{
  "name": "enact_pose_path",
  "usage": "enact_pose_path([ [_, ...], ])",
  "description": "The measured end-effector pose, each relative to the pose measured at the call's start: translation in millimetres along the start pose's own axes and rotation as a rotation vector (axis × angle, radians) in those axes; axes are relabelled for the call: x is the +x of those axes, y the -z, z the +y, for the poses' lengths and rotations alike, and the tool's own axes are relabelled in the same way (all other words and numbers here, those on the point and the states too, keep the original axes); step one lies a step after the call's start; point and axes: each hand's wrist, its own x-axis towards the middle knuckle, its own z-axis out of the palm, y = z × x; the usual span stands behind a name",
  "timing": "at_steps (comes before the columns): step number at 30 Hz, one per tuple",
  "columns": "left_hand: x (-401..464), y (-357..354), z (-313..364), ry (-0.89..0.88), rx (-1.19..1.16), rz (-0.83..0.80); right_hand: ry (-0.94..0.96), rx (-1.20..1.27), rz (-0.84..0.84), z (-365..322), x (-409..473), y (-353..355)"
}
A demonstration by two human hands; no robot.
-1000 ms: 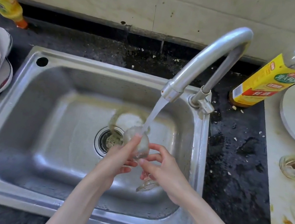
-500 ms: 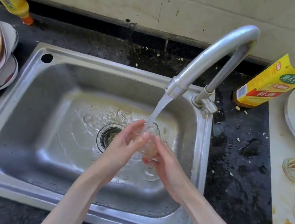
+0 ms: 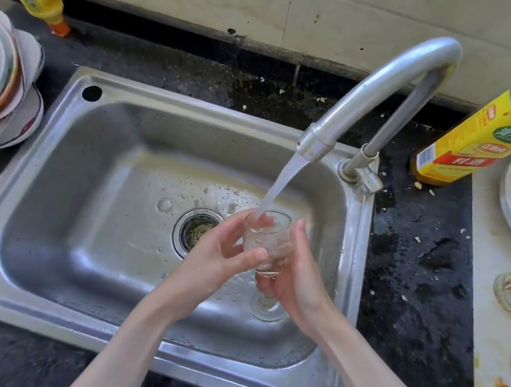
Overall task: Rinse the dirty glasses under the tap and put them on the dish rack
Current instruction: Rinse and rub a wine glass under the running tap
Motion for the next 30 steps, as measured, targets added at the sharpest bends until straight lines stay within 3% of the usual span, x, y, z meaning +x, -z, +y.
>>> enact_pose_path([
  [5,0.8,0.6,-1.2,0.005,-0.009,0.204,0.084,0.002,0.061,9.8,-4.6,-6.1],
  [7,0.3,3.3,-2.1,0.017,-0.005,0.198,0.072,-0.016,0.096,9.9,-5.0,-8.6],
  [12,-3.5,10.1,1.1,0.122,-0.033,-0.006,-0.214,0.042,0.035,0.1,-6.8,-11.0],
  [15,-4.0,12.2,-9.0,0.265,-0.055,0.032,-0.408,0.114,0.070,-2.0,-6.8,-12.0],
  [18,-5.8,10.4,-20.7,0.431,-0.075,0.127,-0.482,0.126,0.107,-0.8,-9.8,-16.4],
  [24,-7.7,13.5,-23.5,0.429,-0.020,0.205,-0.411,-0.090,0.262,5.4,-10.9,-18.2],
  [30,-8.1,13.5,-16.3,0.292,-0.039,0.349,-0.303,-0.141,0.382,6.7,0.4,-16.4],
])
